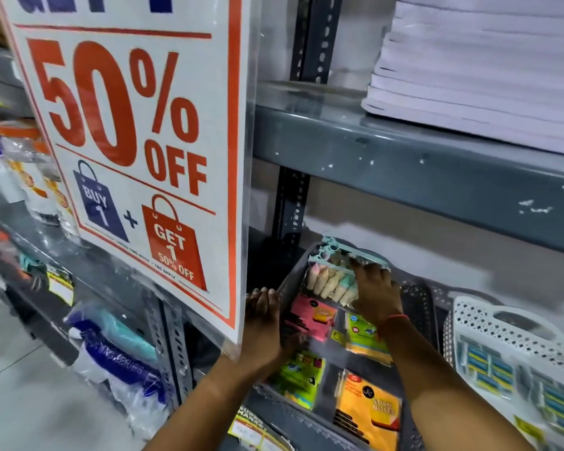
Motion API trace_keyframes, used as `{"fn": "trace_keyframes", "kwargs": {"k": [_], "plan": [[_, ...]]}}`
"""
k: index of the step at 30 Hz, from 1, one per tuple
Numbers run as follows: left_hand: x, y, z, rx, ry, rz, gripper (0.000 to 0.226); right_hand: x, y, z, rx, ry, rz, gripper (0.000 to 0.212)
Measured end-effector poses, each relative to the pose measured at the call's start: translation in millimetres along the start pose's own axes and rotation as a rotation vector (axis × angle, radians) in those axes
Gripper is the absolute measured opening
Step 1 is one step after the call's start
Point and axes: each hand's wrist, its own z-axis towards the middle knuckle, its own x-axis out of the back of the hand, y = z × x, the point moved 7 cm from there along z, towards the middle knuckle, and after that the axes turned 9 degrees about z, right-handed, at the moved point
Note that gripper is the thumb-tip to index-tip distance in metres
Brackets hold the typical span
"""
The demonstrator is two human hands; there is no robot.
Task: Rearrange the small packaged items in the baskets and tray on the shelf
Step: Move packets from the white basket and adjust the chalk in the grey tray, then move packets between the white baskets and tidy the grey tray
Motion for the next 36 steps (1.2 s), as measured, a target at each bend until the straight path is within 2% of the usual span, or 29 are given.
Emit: {"fn": "trace_keyframes", "kwargs": {"k": [3,7,13,18,23,25,29,31,32,35,36], "plan": [[1,0,0,-0.003,0.009,-0.021,0.102,5,6,-4,-0.023,0.017,0.058,0.085],[7,2,0,-0.004,0.023,0.074,0.106,20,19,-18,-0.069,0.071,0.142,0.081],[18,38,4,-0.084,0.008,0.020,0.093,62,57,-62,-0.130,0.319,0.207,0.075],[27,138,-5,-0.336,0.068,0.060,0.081,89,113,-116,-0.239,0.419,0.149,0.074],[28,258,-55,-0.632,0.086,-0.007,0.081,110,188,-187,-0.452,0.445,0.163,0.074],[26,299,-80,-0.725,0.092,-0.011,0.088,115,219,-216,-0.524,0.457,0.156,0.073],[14,366,-129,-0.915,0.057,0.033,0.131,113,280,-278,-0.734,0.397,0.128,0.067],[8,387,-145,-0.929,0.015,0.049,0.140,108,309,-310,-0.833,0.359,0.171,0.065],[7,393,-149,-0.918,0.000,0.048,0.136,103,324,-324,-0.879,0.315,0.208,0.065],[5,395,-149,-0.840,0.005,0.062,0.088,82,355,-351,-0.976,0.123,0.310,0.065],[4,394,-148,-0.824,-0.005,0.075,0.082,75,362,-357,-0.989,0.058,0.324,0.063]]}}
